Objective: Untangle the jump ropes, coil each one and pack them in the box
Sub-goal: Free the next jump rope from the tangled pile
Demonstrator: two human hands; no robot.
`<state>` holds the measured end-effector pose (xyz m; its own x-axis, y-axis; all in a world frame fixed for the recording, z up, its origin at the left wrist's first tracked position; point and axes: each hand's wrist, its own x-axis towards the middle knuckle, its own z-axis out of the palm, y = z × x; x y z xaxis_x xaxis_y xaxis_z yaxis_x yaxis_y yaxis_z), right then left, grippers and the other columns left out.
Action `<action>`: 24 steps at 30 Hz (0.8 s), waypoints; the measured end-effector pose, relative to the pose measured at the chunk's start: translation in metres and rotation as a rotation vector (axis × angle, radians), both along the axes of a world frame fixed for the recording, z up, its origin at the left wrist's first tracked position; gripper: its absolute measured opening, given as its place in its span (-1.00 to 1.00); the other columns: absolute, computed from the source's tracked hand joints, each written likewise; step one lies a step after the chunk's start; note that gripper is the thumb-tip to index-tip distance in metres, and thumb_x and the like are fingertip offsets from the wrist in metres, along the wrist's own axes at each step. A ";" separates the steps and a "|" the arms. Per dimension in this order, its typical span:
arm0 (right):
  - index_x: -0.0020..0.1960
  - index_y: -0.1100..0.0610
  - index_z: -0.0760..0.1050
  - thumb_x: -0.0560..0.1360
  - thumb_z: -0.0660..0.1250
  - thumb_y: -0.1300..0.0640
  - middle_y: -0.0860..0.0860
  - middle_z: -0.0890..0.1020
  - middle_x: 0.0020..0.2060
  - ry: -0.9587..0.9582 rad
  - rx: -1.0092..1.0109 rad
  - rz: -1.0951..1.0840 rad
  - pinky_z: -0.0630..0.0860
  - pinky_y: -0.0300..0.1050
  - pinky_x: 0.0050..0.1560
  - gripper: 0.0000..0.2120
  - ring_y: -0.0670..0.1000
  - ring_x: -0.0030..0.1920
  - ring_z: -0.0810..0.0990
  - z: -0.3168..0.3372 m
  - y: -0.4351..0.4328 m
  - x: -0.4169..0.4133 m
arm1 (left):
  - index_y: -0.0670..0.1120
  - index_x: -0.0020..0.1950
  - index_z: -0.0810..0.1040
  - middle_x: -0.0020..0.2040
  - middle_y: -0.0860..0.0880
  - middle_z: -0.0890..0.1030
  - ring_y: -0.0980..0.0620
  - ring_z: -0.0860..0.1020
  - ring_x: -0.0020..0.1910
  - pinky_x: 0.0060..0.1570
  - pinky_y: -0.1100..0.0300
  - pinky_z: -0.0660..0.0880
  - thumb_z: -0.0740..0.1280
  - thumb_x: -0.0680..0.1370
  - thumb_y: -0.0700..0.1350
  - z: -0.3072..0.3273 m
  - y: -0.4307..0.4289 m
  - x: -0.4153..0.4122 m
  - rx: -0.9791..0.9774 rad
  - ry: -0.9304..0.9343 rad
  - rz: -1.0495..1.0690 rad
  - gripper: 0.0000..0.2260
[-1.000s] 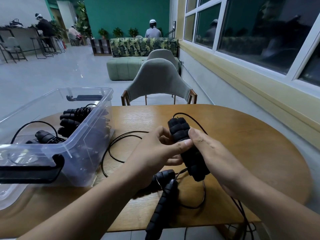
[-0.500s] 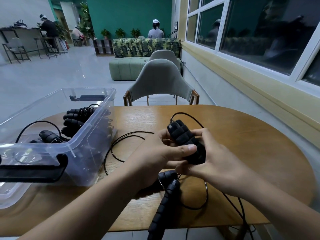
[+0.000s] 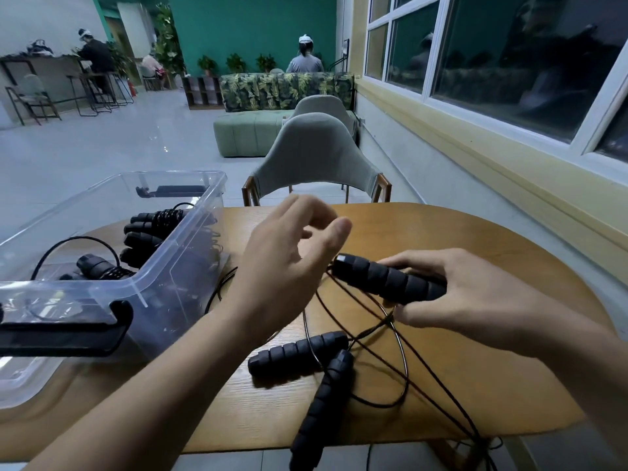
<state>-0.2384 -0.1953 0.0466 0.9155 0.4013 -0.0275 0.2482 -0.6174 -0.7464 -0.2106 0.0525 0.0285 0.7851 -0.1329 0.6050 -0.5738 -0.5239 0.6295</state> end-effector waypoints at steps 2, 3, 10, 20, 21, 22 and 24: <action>0.22 -0.18 0.68 0.51 0.58 0.19 -0.01 0.74 -0.08 0.091 0.105 0.075 0.48 -0.27 -0.20 -0.62 -0.12 -0.21 0.63 0.004 0.001 -0.002 | 0.02 0.02 0.60 -0.04 0.09 0.65 0.06 0.62 0.05 0.06 -0.03 0.56 0.24 0.70 0.10 -0.002 -0.005 -0.002 -0.032 0.070 -0.105 -0.78; 0.22 -0.15 0.69 0.50 0.60 0.14 0.05 0.72 -0.09 0.118 0.146 0.100 0.48 -0.19 -0.19 -0.65 -0.06 -0.22 0.60 0.006 0.000 -0.002 | -0.01 0.02 0.61 -0.05 0.06 0.67 0.02 0.62 0.02 0.05 -0.08 0.55 0.20 0.70 0.11 -0.005 -0.008 -0.003 -0.052 0.109 -0.140 -0.72; 0.11 0.16 0.70 0.54 0.37 -0.28 0.11 0.75 -0.06 0.180 0.412 0.114 0.40 -0.13 -0.39 -0.49 0.05 -0.25 0.55 0.007 -0.002 -0.001 | -0.05 -0.09 0.62 -0.34 -0.22 0.58 -0.27 0.53 -0.38 -0.34 -0.02 0.44 0.02 0.75 0.23 -0.010 -0.025 -0.009 -0.413 0.271 -0.259 -0.46; 0.43 0.12 0.56 0.64 0.27 -0.23 0.32 0.65 0.07 0.326 0.751 0.226 0.37 -0.22 -0.46 -0.46 0.03 -0.27 0.53 0.007 -0.002 0.006 | -0.23 -0.21 0.44 -0.42 -0.04 0.15 0.03 0.09 -0.47 -0.46 0.20 0.07 0.03 0.70 0.27 -0.009 -0.028 0.003 -0.683 0.324 -0.305 -0.38; 0.44 0.10 0.56 0.66 0.21 -0.19 0.32 0.64 0.07 0.346 0.802 0.249 0.34 -0.21 -0.46 -0.49 0.03 -0.28 0.52 0.006 0.000 0.006 | -0.12 -0.30 0.48 -0.41 -0.06 0.11 0.03 0.05 -0.45 -0.45 0.19 0.04 0.02 0.71 0.27 -0.009 -0.029 0.004 -0.714 0.357 -0.300 -0.40; 0.43 0.11 0.55 0.67 0.17 -0.17 0.32 0.63 0.07 0.365 0.844 0.276 0.31 -0.19 -0.46 -0.51 0.03 -0.28 0.52 0.006 0.005 0.005 | -0.01 -0.35 0.48 -0.41 -0.07 0.10 0.01 0.03 -0.43 -0.44 0.16 0.02 0.02 0.72 0.27 -0.009 -0.031 0.005 -0.732 0.404 -0.263 -0.42; 0.40 0.18 0.53 0.70 0.13 -0.15 0.32 0.61 0.06 0.378 0.895 0.324 0.27 -0.19 -0.45 -0.50 0.02 -0.30 0.51 0.004 0.015 0.002 | 0.03 -0.36 0.39 -0.43 -0.06 0.13 -0.03 0.02 -0.41 -0.42 0.11 0.01 0.05 0.77 0.17 -0.010 -0.034 0.004 -0.688 0.455 -0.220 -0.47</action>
